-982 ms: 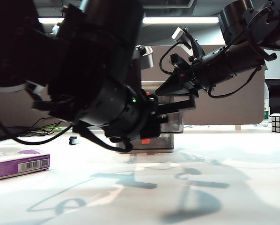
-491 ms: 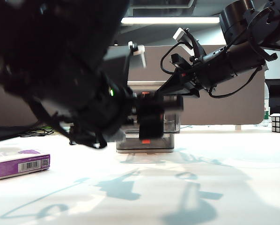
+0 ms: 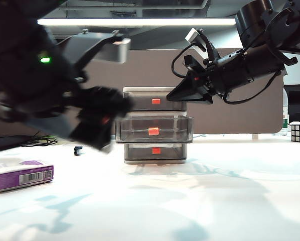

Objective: Open the second layer of the drawer on the table, pick up a pack of napkins on the table and put it in, and finally close the drawer.

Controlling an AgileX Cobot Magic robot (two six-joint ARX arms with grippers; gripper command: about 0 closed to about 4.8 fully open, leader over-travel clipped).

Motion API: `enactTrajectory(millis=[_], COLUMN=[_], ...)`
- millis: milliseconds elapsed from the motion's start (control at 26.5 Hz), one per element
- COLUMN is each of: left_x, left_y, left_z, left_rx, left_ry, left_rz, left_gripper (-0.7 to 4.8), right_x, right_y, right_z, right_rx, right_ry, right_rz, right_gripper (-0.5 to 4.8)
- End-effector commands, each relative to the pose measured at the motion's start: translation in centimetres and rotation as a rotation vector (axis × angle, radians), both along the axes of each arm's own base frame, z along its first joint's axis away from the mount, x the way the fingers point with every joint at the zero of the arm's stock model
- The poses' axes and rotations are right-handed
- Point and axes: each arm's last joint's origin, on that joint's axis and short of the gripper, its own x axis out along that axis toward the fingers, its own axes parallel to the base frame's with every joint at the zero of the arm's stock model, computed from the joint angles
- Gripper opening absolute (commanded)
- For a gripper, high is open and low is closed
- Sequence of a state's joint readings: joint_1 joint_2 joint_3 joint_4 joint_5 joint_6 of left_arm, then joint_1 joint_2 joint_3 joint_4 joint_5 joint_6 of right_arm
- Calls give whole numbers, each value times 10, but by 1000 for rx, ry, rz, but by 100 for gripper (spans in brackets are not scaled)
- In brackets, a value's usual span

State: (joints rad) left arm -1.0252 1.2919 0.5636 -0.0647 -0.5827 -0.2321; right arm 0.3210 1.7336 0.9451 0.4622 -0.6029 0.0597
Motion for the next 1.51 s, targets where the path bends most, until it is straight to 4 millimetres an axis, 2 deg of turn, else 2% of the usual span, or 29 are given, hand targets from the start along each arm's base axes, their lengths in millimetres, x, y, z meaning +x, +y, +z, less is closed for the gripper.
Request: enactTrajectory(millis=[38,151,566,680,831,982,1019,1057,1133,1208,1321,1510], left_x=[5,11,18,23,30,29,29,28,29,30,34,48], left_y=[25,45,111,124,141,141,139,139,140,141,141,149], left_z=[-6,-7,6,10,11,11,12,12,12,11,7,-7], left_rx=[161,160,-57,-127,-206,-208,-168,-140,-85,-57,-7,-47], left_ry=[97,113,53,46,70,72,45,29,7,0,7,71], left_rz=[67,98,20,19,24,-169,-281,-309,-292,-284,-285,-276], left_gripper=[401,400,393,303,276,287,330,351,356,384,386,386], right_x=[0,0,-1,-1,-1,-2,-2,-2,-2,-2,-3,-3], right_y=[1,1,1,1,1,2,2,2,2,2,2,2], right_z=[4,4,2,2,2,2,2,2,2,2,2,1], right_rx=[22,25,17,17,32,44,44,45,46,49,50,49], right_ry=[-5,2,25,26,39,51,51,51,52,55,58,63], right_rz=[11,23,23,23,46,59,62,62,68,77,83,84], right_gripper=[-5,-5,-5,-5,-5,-5,-5,-5,-5,-5,-5,-5])
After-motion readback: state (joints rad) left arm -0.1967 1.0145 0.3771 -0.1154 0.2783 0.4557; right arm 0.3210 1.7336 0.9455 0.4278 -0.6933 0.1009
